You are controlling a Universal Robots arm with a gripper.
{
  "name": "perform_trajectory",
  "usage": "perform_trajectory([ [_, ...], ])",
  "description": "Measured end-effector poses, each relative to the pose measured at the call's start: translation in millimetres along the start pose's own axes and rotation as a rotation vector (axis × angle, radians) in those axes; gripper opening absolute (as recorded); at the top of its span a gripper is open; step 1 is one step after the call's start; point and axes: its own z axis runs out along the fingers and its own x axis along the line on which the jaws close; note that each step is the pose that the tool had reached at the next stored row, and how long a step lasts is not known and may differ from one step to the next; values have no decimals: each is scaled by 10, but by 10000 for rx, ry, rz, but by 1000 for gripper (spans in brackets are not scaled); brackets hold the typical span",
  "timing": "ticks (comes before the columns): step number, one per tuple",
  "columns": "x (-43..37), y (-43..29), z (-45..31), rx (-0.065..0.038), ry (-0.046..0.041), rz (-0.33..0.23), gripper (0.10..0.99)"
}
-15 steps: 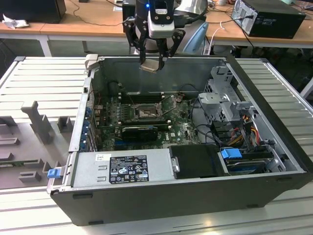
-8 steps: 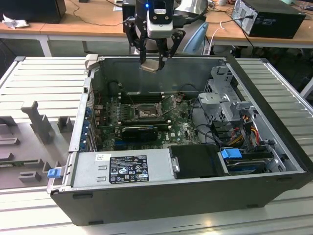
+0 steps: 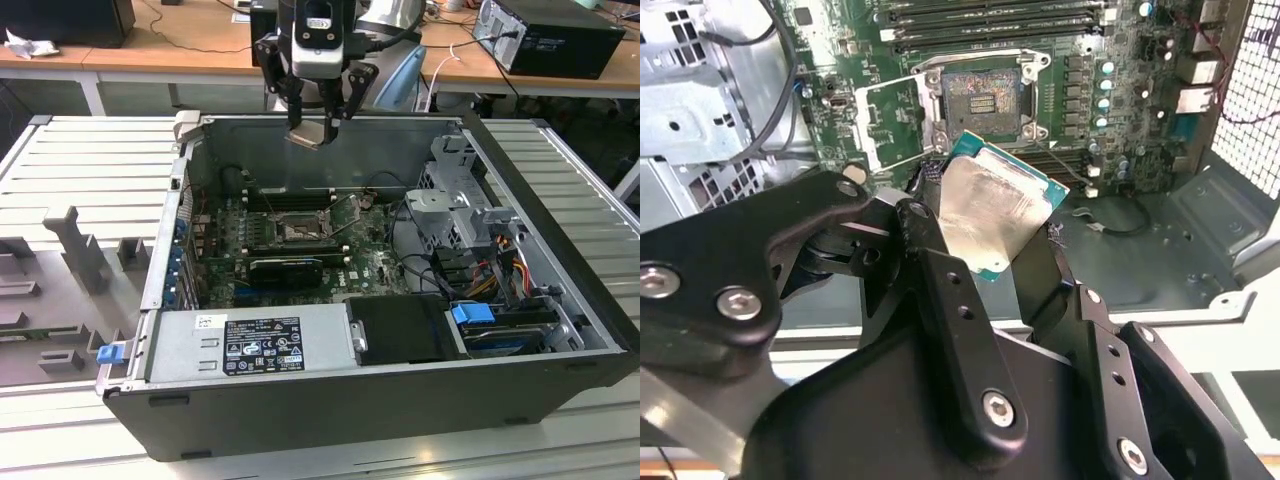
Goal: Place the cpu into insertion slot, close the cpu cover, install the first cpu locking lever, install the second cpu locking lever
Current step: 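Place the cpu into insertion slot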
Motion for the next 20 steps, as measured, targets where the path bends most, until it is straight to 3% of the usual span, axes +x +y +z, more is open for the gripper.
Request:
perform_trajectory([
  [5,0,0,1,-10,-43,477,529],
  [7,0,0,2,-26,-110,1233,529],
  [12,-1,0,9,-41,-221,2412,529],
  [20,-1,-1,14,-71,-363,3998,529],
])
